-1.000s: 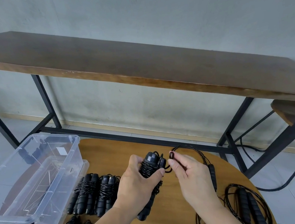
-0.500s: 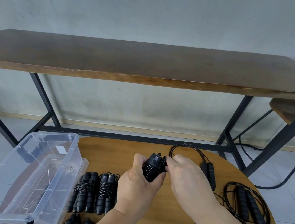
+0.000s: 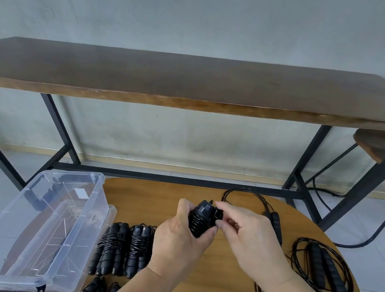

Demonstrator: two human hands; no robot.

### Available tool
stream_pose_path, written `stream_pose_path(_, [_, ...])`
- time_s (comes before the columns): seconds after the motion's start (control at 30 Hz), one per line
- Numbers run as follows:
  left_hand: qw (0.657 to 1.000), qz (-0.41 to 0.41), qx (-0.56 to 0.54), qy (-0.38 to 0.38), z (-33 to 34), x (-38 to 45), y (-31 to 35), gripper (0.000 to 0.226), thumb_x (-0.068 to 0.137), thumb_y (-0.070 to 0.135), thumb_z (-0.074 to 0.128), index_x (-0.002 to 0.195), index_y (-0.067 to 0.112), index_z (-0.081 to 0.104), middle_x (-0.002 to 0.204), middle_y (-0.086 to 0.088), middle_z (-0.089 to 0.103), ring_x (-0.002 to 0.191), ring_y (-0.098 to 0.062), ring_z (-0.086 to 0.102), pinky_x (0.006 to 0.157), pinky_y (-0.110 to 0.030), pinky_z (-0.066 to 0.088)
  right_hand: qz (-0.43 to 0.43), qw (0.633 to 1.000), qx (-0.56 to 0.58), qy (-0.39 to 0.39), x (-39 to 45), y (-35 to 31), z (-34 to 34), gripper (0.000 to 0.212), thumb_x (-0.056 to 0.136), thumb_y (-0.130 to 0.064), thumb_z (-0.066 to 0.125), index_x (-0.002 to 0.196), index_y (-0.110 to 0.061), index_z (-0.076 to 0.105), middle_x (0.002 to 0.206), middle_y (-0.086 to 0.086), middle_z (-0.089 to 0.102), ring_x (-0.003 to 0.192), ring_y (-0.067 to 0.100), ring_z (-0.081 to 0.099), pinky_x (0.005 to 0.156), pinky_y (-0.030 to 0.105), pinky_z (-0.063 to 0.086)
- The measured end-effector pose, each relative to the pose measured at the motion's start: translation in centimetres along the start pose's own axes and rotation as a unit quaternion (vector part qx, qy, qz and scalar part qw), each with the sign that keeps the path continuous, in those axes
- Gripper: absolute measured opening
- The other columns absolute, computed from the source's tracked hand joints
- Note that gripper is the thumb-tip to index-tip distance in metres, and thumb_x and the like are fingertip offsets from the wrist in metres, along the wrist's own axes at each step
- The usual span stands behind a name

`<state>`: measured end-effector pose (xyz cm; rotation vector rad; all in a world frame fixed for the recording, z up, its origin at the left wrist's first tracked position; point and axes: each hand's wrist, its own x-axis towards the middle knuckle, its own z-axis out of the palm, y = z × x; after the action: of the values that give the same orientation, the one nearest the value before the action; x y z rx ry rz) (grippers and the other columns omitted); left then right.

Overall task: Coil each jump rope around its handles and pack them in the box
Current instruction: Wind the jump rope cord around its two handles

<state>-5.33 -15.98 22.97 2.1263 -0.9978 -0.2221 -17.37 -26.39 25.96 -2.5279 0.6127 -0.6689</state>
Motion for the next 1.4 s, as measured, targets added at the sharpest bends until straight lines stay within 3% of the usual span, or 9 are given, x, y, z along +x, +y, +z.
stream_pose_path(0.1, [1.000, 0.000, -0.001, -0.006, 0.0, -0.1, -0.2, 0.048, 0.081, 0.057, 0.070, 0.101, 0.033, 0.033, 0.079, 0.013, 0.063, 0.067, -0.005, 0.063, 0.057, -0.021, 0.048, 0.028, 0.999, 0.025, -0.037, 0.5, 0.2, -0.6, 0.026, 0.089, -0.021, 0.071, 0.110, -0.036, 0.067, 0.076, -0.019, 0.064, 0.079, 0.001, 0.062, 0.073, 0.022, 0.053])
stream_pose_path(0.2, [1.000, -0.006, -0.017, -0.018, 0.1, -0.1, -0.2, 0.047, 0.080, 0.056, 0.071, 0.101, 0.032, 0.035, 0.081, 0.013, 0.065, 0.068, -0.004, 0.063, 0.059, -0.023, 0.050, 0.052, 0.995, 0.054, -0.071, 0.8, 0.4, -1.2, 0.014, 0.090, -0.024, 0.070, 0.093, -0.036, 0.064, 0.076, -0.017, 0.066, 0.079, 0.002, 0.064, 0.072, 0.022, 0.053])
stream_pose_path(0.4, [1.000, 0.002, -0.009, -0.029, 0.1, 0.0, -0.4, 0.049, 0.080, 0.058, 0.071, 0.102, 0.034, 0.036, 0.084, 0.014, 0.066, 0.070, -0.002, 0.063, 0.062, -0.024, 0.052, 0.109, 0.987, 0.073, -0.094, 1.0, 0.6, -1.4, 0.022, 0.088, -0.025, 0.072, 0.091, -0.042, 0.060, 0.076, -0.014, 0.067, 0.077, 0.000, 0.063, 0.072, 0.015, 0.049])
stream_pose_path(0.57, [0.999, 0.006, 0.011, -0.045, 0.3, -0.2, -0.5, 0.049, 0.079, 0.058, 0.071, 0.103, 0.035, 0.036, 0.085, 0.014, 0.066, 0.072, -0.003, 0.065, 0.064, -0.025, 0.053, 0.131, 0.980, 0.050, -0.142, 1.4, 0.6, -1.5, 0.024, 0.087, -0.020, 0.072, 0.078, -0.036, 0.056, 0.074, -0.009, 0.064, 0.071, 0.006, 0.062, 0.067, 0.024, 0.054])
stream_pose_path(0.73, [0.998, -0.004, 0.006, -0.059, 0.7, -0.6, -0.5, 0.049, 0.079, 0.059, 0.070, 0.101, 0.036, 0.033, 0.085, 0.013, 0.065, 0.070, -0.004, 0.064, 0.061, -0.025, 0.052, 0.125, 0.973, 0.027, -0.192, 1.3, 0.6, -1.8, 0.022, 0.088, -0.021, 0.069, 0.082, -0.036, 0.054, 0.077, -0.009, 0.063, 0.070, 0.005, 0.059, 0.063, 0.022, 0.051])
stream_pose_path(0.97, [0.997, 0.009, 0.037, -0.067, 0.6, -0.7, -0.4, 0.050, 0.080, 0.064, 0.067, 0.101, 0.034, 0.032, 0.084, 0.012, 0.066, 0.069, -0.006, 0.064, 0.061, -0.024, 0.052, 0.177, 0.955, 0.099, -0.217, 1.5, 0.3, -2.4, 0.008, 0.083, -0.029, 0.074, 0.081, -0.031, 0.066, 0.079, -0.003, 0.069, 0.075, 0.012, 0.068, 0.073, 0.033, 0.058])
stream_pose_path(1.13, [0.995, 0.001, 0.048, -0.086, 0.8, -0.8, -0.2, 0.049, 0.081, 0.061, 0.067, 0.103, 0.033, 0.033, 0.085, 0.012, 0.066, 0.070, -0.006, 0.064, 0.063, -0.023, 0.051, 0.207, 0.949, 0.084, -0.224, 1.5, 0.0, -2.4, 0.011, 0.091, -0.028, 0.069, 0.080, -0.026, 0.066, 0.068, -0.008, 0.065, 0.063, 0.007, 0.070, 0.065, 0.027, 0.056])
stream_pose_path(1.4, [0.992, -0.004, 0.089, -0.089, 1.2, -1.0, 0.0, 0.049, 0.083, 0.065, 0.063, 0.107, 0.034, 0.033, 0.087, 0.013, 0.066, 0.076, -0.008, 0.066, 0.068, -0.026, 0.053, 0.233, 0.943, 0.038, -0.232, 1.6, -0.2, -1.7, 0.016, 0.090, -0.022, 0.065, 0.075, -0.027, 0.067, 0.076, 0.000, 0.073, 0.071, 0.013, 0.072, 0.074, 0.035, 0.060])
